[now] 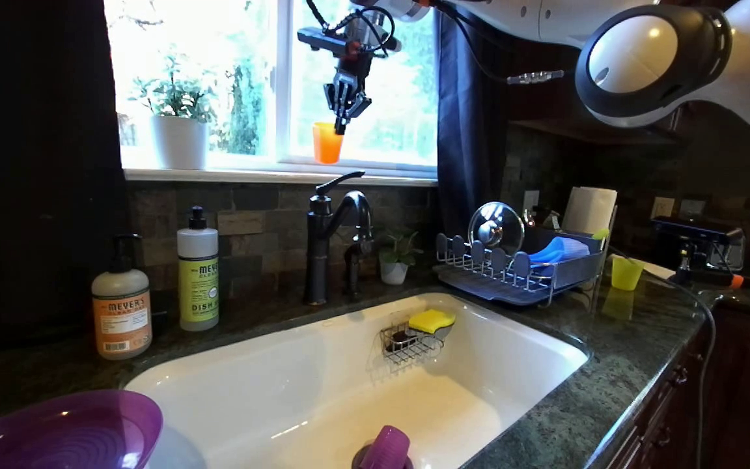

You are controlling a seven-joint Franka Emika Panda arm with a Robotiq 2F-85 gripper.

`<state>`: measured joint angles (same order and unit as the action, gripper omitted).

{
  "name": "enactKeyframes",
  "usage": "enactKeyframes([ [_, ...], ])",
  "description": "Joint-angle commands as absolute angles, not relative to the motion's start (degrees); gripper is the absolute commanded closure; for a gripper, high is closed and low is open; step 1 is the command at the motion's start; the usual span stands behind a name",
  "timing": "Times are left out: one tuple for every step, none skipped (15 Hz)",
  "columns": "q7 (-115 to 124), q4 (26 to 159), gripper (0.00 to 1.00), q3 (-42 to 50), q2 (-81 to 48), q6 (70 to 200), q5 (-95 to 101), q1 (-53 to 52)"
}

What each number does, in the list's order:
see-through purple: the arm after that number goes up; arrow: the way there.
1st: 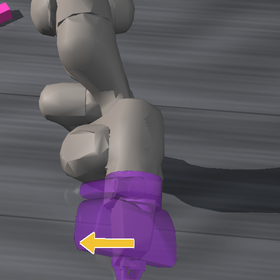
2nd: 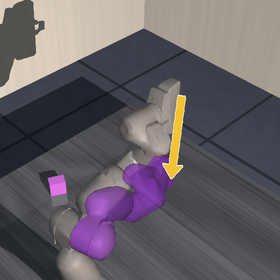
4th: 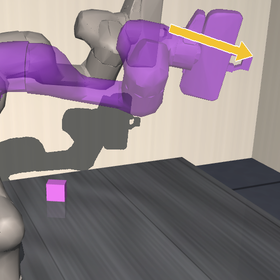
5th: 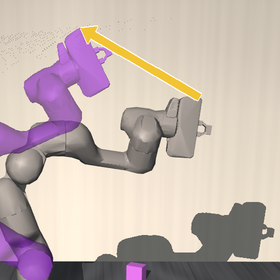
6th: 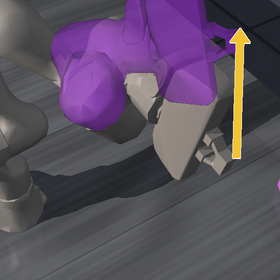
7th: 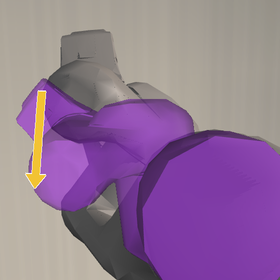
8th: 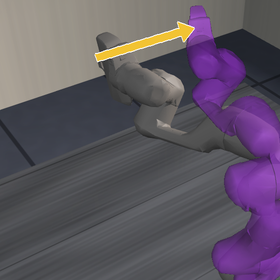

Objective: Put the orange cup onto the windowsill

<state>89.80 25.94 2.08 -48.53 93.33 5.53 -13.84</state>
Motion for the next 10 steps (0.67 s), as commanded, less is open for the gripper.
enactKeyframes([
  [88.87,25.38,0.99,2.02,-49.65,95.81,4.53,-13.57],
  [89.07,25.38,0.99,1.96,-49.89,96.46,4.32,-13.33],
  [89.06,25.40,0.99,1.86,-50.11,96.98,4.08,-13.09],
  [88.97,25.39,0.99,1.74,-50.31,97.56,3.84,-12.87],
  [88.94,25.42,0.99,1.28,-50.41,97.86,3.08,-12.49],
  [89.15,25.57,0.99,1.10,-50.35,97.79,2.58,-12.35],
  [89.68,25.75,0.99,0.86,-50.11,97.19,1.89,-12.20],
  [89.78,25.75,0.99,0.65,-50.02,97.07,1.31,-12.11],
  [90.04,25.87,0.99,0.38,-49.85,96.69,0.55,-11.95],
  [90.22,26.07,0.99,0.19,-49.69,96.62,-0.05,-11.78],
])
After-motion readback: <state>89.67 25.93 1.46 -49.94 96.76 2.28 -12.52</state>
